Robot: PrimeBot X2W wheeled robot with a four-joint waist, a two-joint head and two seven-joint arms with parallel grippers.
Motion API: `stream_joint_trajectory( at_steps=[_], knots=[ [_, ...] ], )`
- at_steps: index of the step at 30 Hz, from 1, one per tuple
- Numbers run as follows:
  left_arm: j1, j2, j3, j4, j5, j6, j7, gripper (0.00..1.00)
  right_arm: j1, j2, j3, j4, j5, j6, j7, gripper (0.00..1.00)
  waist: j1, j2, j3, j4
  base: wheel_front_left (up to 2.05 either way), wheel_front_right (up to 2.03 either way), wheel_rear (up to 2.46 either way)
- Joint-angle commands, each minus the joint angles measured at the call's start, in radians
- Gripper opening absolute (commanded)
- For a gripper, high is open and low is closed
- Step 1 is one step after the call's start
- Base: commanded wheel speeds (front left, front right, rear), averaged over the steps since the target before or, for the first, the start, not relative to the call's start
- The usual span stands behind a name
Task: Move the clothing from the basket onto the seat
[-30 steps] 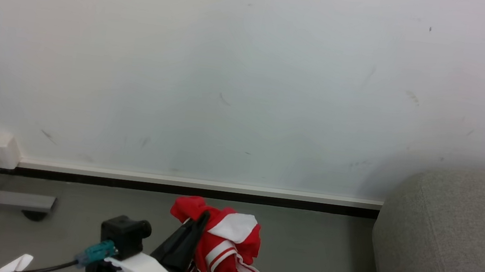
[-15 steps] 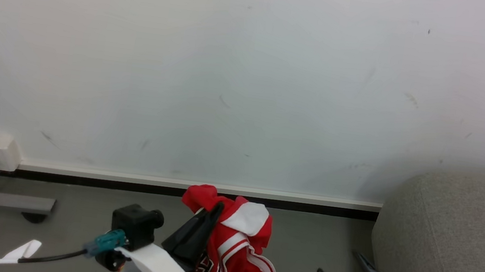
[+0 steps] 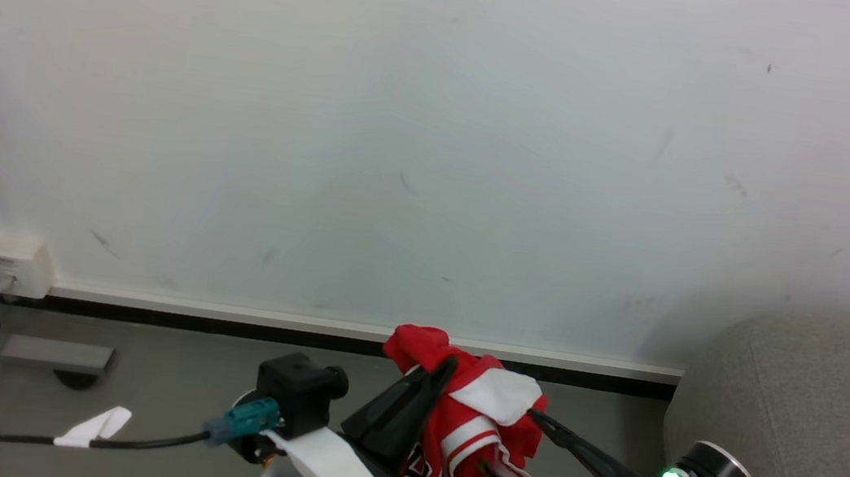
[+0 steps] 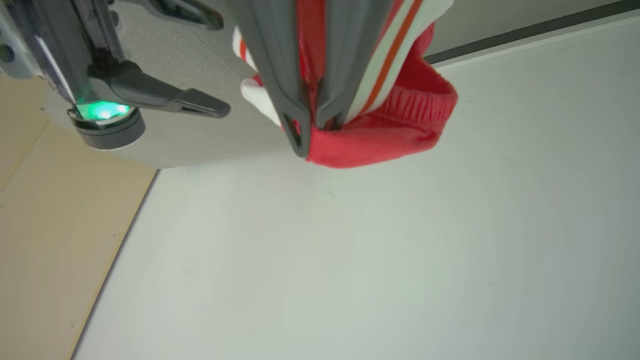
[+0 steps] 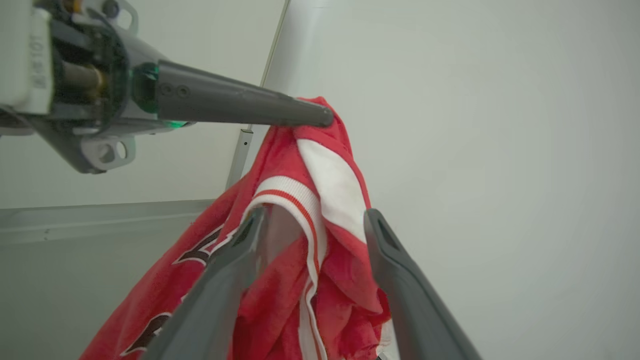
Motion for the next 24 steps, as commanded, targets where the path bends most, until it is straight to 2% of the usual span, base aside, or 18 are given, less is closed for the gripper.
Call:
stream_joint_trajectory(
  at_steps=[1, 8, 16, 18, 19, 24],
  knots=[
    [-0.014, -0.004, -0.006, -0.005, 0.007, -0.006, 0.003, 0.0, -0.023, 0.006, 0.017, 0.02, 0.001, -0.002, -0.002, 1.0, -0.0001, -0.0001, -0.001, 0.003, 0.0, 0.0, 0.0],
    [-0.023, -0.02, -0.046, -0.028, 0.005, -0.026, 0.027, 0.0, -0.074, 0.018, 0.063, 0.113, -0.063, -0.002, -0.007, 1.0, -0.0001, -0.0001, -0.003, 0.007, 0.0, 0.0, 0.0],
    [-0.017, -0.026, -0.074, -0.064, -0.015, -0.042, 0.054, 0.0, -0.07, 0.044, 0.058, 0.177, -0.046, -0.002, -0.024, 1.0, -0.0001, -0.0001, -0.008, 0.007, 0.0, 0.0, 0.0],
    [-0.014, -0.026, -0.078, -0.066, -0.016, -0.04, 0.056, 0.0, -0.059, 0.058, 0.047, 0.195, -0.027, -0.002, -0.027, 0.32, -0.0001, -0.0001, -0.01, 0.007, 0.0, 0.0, 0.0],
    [-0.012, -0.025, -0.08, -0.064, -0.016, -0.039, 0.058, 0.0, -0.055, 0.066, 0.044, 0.201, -0.013, -0.002, -0.029, 0.02, -0.0001, -0.0001, -0.01, 0.007, 0.0, 0.0, 0.0],
    [0.001, -0.018, -0.081, -0.045, -0.008, -0.028, 0.05, 0.0, -0.042, 0.101, 0.005, 0.216, 0.051, -0.002, -0.045, 0.0, -0.0001, -0.0001, -0.009, 0.001, 0.0, 0.0, 0.0]
  ],
)
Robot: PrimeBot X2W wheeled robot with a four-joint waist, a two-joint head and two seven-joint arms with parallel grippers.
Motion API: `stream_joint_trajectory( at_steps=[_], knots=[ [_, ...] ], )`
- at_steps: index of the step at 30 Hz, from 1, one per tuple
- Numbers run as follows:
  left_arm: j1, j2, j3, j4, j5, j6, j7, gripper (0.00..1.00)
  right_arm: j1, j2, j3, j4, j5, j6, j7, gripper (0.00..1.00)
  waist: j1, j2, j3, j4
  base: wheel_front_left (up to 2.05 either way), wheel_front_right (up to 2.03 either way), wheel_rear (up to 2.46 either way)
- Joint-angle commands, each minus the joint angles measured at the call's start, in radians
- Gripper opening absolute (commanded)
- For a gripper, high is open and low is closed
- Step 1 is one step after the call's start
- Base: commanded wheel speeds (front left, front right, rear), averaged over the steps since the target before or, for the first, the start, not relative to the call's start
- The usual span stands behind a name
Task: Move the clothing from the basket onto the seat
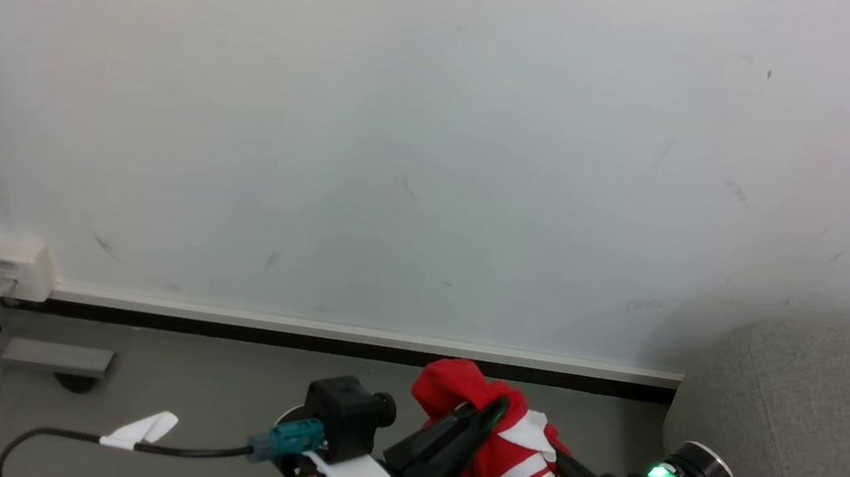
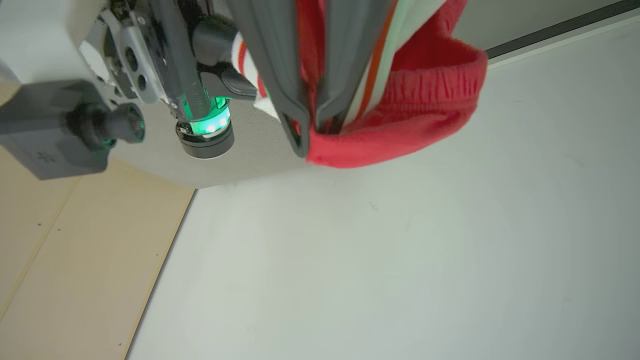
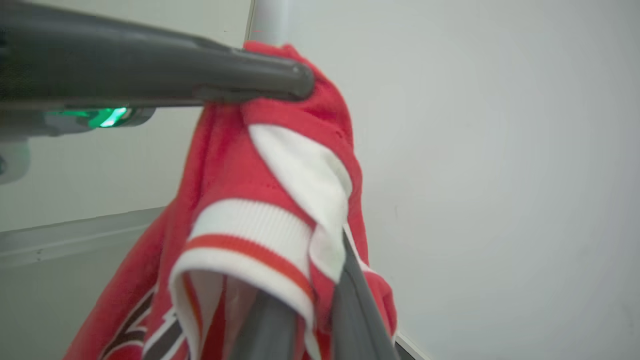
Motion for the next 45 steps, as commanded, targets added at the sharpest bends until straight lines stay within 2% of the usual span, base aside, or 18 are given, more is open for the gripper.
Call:
stream_joint_trajectory(
  at_steps=[1, 2, 4, 5, 6, 7, 15, 33, 39, 45],
  knots=[
    [0.009, 0.007, 0.003, 0.005, 0.002, 0.004, -0.007, 0.0, 0.011, 0.003, -0.01, 0.002, 0.016, -0.002, -0.01, 0.0, -0.0001, -0.0001, 0.001, -0.002, 0.0, 0.0, 0.0],
    [0.011, 0.007, 0.002, 0.011, 0.003, 0.004, -0.008, 0.0, 0.014, 0.007, -0.017, 0.002, 0.023, -0.002, -0.009, 0.0, -0.0001, -0.0001, 0.001, -0.003, 0.0, 0.0, 0.0],
    [0.014, 0.007, 0.005, 0.022, 0.004, 0.008, -0.017, 0.31, 0.021, 0.017, -0.044, -0.005, 0.048, -0.002, -0.017, 0.0, -0.0001, -0.0001, 0.003, -0.006, 0.0, 0.0, 0.0],
    [0.015, 0.008, 0.005, 0.031, 0.006, 0.009, -0.021, 0.44, 0.024, 0.019, -0.053, -0.008, 0.062, -0.002, -0.018, 0.0, -0.0001, -0.0001, 0.003, -0.007, 0.0, 0.0, 0.0],
    [0.017, 0.008, 0.006, 0.039, 0.005, 0.011, -0.025, 0.62, 0.026, 0.021, -0.063, -0.012, 0.075, -0.002, -0.018, 0.0, -0.0001, -0.0001, 0.004, -0.009, 0.0, 0.0, 0.0],
    [0.019, 0.008, 0.008, 0.047, 0.003, 0.012, -0.028, 1.0, 0.029, 0.02, -0.073, -0.015, 0.085, -0.002, -0.018, 0.0, -0.0001, -0.0001, 0.005, -0.012, 0.0, 0.0, 0.0],
    [0.03, 0.008, 0.0, 0.117, 0.024, 0.017, -0.071, 1.0, 0.04, -0.018, -0.138, -0.073, 0.137, -0.002, -0.024, 0.0, -0.0001, -0.0001, 0.023, -0.079, 0.0, 0.0, 0.0],
    [0.006, -0.032, -0.024, 0.186, 0.042, 0.004, -0.138, 1.0, 0.062, -0.122, -0.3, -0.208, 0.139, -0.002, 0.016, 0.0, -0.0001, -0.0001, 0.084, -0.378, 0.0, 0.0, 0.0],
    [-0.006, -0.046, -0.029, 0.2, 0.048, -0.002, -0.151, 1.0, 0.089, -0.13, -0.348, -0.239, 0.141, -0.002, 0.033, 0.0, -0.0001, -0.0001, 0.094, -0.428, 0.0, 0.0, 0.0],
    [-0.015, -0.057, -0.035, 0.215, 0.052, -0.009, -0.162, 1.0, 0.112, -0.124, -0.385, -0.252, 0.142, -0.002, 0.055, 0.0, -0.0001, -0.0001, 0.101, -0.439, 0.0, 0.0, 0.0]
  ],
)
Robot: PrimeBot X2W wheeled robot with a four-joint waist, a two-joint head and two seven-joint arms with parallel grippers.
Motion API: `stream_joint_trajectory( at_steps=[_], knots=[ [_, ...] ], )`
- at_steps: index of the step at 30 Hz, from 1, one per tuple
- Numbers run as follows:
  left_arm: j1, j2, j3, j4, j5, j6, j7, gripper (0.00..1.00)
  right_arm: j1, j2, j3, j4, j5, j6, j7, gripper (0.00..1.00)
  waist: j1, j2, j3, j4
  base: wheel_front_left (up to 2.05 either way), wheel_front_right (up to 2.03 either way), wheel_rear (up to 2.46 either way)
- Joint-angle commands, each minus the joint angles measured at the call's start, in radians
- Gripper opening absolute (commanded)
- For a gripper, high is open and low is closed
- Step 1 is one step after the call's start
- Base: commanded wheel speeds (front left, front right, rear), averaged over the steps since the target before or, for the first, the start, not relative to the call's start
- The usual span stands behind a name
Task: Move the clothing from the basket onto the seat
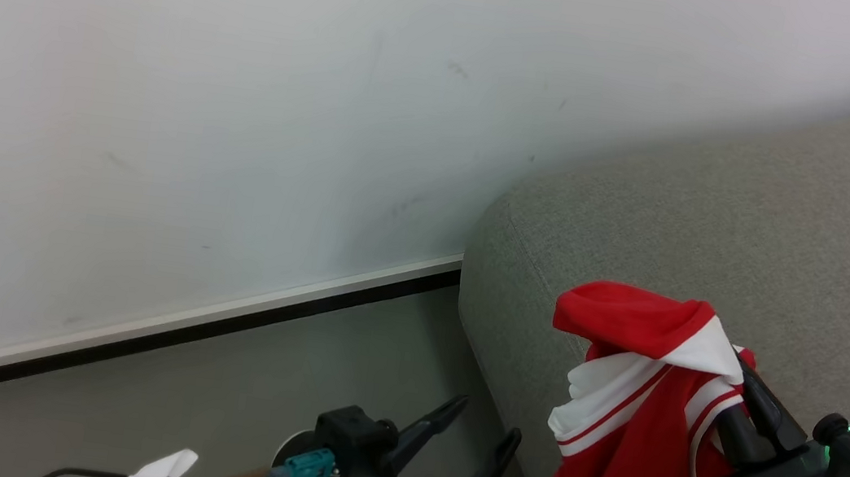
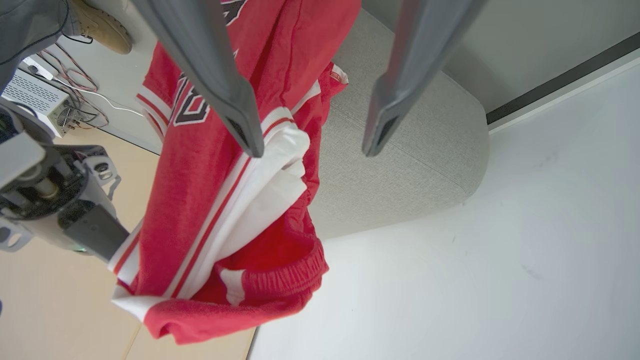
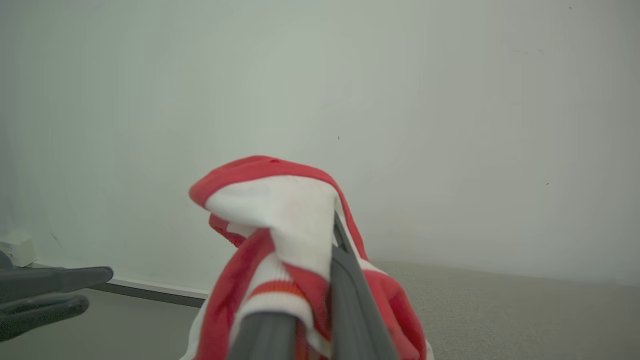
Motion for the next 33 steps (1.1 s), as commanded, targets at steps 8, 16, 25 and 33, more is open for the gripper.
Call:
stream_joint_trajectory(
  at_steps=[8, 16, 25, 33],
  knots=[
    [-0.03, -0.002, -0.002, 0.009, 0.019, -0.009, -0.012, 1.0, -0.022, 0.011, -0.076, -0.003, 0.031, -0.002, 0.05, 0.0, 0.0, -0.0001, 0.055, 0.031, 0.0, 0.0, 0.0],
    [-0.119, 0.029, 0.004, -0.022, 0.055, -0.011, 0.012, 1.0, -0.237, -0.008, -0.189, 0.024, 0.1, -0.002, 0.128, 0.0, 0.0, -0.0001, 0.199, 0.093, 0.0, 0.0, 0.0],
    [-0.307, 0.034, 0.006, -0.078, 0.119, -0.039, 0.049, 1.0, -0.583, -0.083, -0.446, 0.144, 0.136, -0.002, 0.232, 0.0, 0.0, -0.0001, 0.422, 0.201, 0.0, 0.0, 0.0],
    [-0.443, 0.011, -0.006, -0.134, 0.174, -0.05, 0.066, 1.0, -0.944, -0.159, -0.643, 0.335, -0.003, -0.002, 0.242, 0.0, 0.0, -0.0001, 0.63, 0.289, 0.0, 0.0, 0.0]
  ],
)
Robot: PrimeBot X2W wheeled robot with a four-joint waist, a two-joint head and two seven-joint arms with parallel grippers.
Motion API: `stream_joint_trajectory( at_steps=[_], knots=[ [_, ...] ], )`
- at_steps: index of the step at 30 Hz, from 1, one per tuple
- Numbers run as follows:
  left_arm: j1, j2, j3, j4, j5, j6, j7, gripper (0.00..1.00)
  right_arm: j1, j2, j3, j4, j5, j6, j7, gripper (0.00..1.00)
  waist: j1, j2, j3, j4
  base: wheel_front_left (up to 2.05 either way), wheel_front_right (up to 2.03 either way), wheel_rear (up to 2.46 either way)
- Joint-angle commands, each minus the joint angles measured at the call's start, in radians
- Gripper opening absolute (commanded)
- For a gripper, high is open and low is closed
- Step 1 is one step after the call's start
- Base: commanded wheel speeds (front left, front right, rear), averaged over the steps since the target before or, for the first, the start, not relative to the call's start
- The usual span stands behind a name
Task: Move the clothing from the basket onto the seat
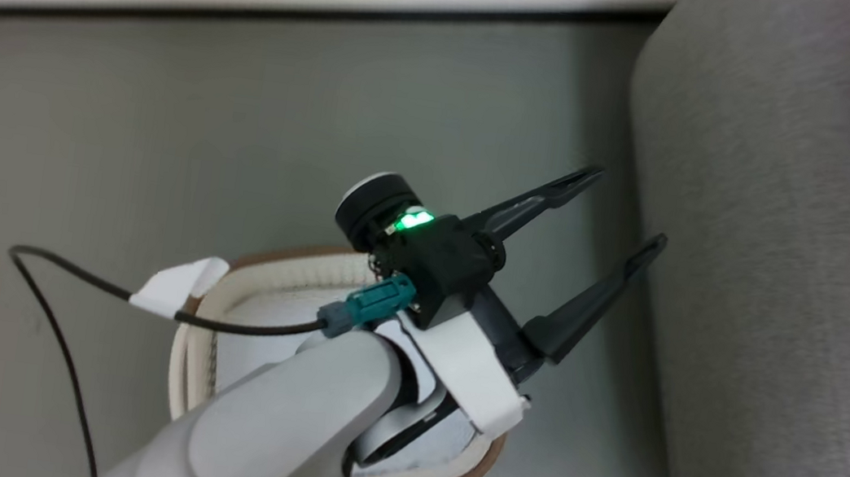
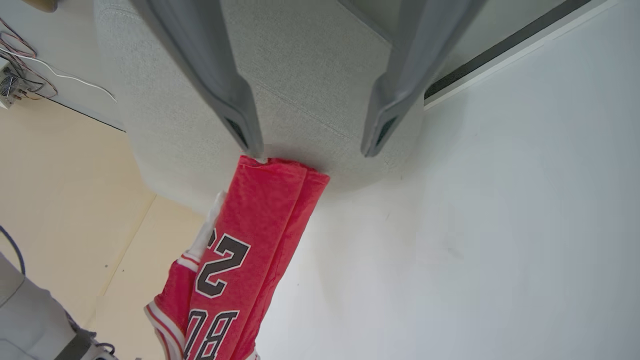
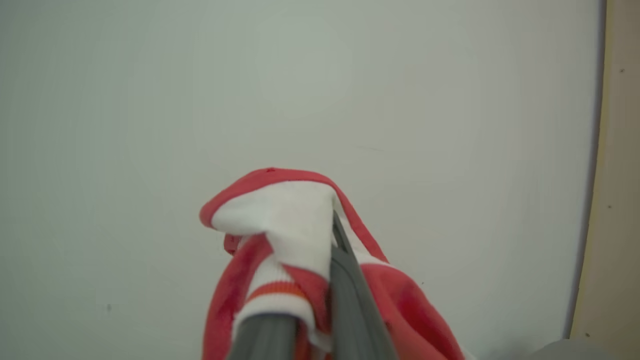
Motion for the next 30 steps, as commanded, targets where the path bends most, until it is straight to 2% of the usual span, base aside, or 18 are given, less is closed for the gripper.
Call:
stream_joint_trajectory(
  at_steps=[1, 4, 8, 15, 21, 22, 23, 24, 25, 30],
  knots=[
    [-0.017, -0.003, 0.001, -0.003, 0.01, 0.002, -0.002, 1.0, -0.022, 0.007, -0.012, 0.021, -0.018, -0.002, -0.015, 0.0, -0.0003, 0.0001, 0.122, 0.075, 0.0, 0.0, 0.0],
    [-0.037, -0.011, -0.011, -0.003, 0.023, 0.0, -0.002, 1.0, -0.058, 0.033, -0.048, 0.11, -0.081, -0.002, -0.051, 0.0, -0.0003, 0.0001, 0.173, 0.09, 0.0, 0.0, 0.0],
    [-0.045, -0.004, -0.023, 0.014, 0.038, 0.001, 0.001, 1.0, 0.018, 0.07, -0.066, 0.24, -0.139, -0.002, -0.117, 0.0, -0.0003, 0.0001, 0.201, 0.092, 0.0, 0.0, 0.0],
    [0.012, 0.011, -0.023, 0.04, 0.013, 0.015, -0.015, 1.0, 0.186, 0.118, -0.105, 0.487, -0.213, -0.002, -0.226, 0.0, -0.0003, 0.0001, 0.166, 0.077, 0.0, 0.0, 0.0],
    [0.057, 0.022, -0.023, 0.042, -0.011, 0.03, -0.012, 1.0, 0.246, 0.141, -0.099, 0.589, -0.228, -0.002, -0.28, 0.0, -0.0003, 0.0001, 0.129, 0.057, 0.0, 0.0, 0.0],
    [0.061, 0.021, -0.025, 0.042, -0.013, 0.032, -0.013, 1.0, 0.251, 0.138, -0.094, 0.596, -0.234, -0.002, -0.286, 0.05, -0.0003, 0.0001, 0.125, 0.055, 0.0, 0.0, 0.0],
    [0.065, 0.02, -0.027, 0.043, -0.016, 0.033, -0.013, 1.0, 0.255, 0.14, -0.082, 0.601, -0.242, -0.002, -0.292, 0.31, -0.0003, 0.0001, 0.12, 0.053, 0.0, 0.0, 0.0],
    [0.068, 0.019, -0.027, 0.043, -0.02, 0.034, -0.012, 1.0, 0.26, 0.141, -0.065, 0.605, -0.251, -0.002, -0.297, 0.83, -0.0003, 0.0001, 0.116, 0.052, 0.0, 0.0, 0.0],
    [0.071, 0.018, -0.027, 0.043, -0.023, 0.035, -0.012, 1.0, 0.266, 0.139, -0.049, 0.607, -0.262, -0.002, -0.3, 1.0, -0.0003, 0.0001, 0.112, 0.051, 0.0, 0.0, 0.0],
    [0.083, 0.024, -0.027, 0.047, -0.035, 0.038, -0.02, 1.0, 0.286, 0.127, -0.024, 0.621, -0.284, -0.002, -0.317, 1.0, -0.0003, 0.0001, 0.091, 0.044, 0.0, 0.0, 0.0]
  ],
)
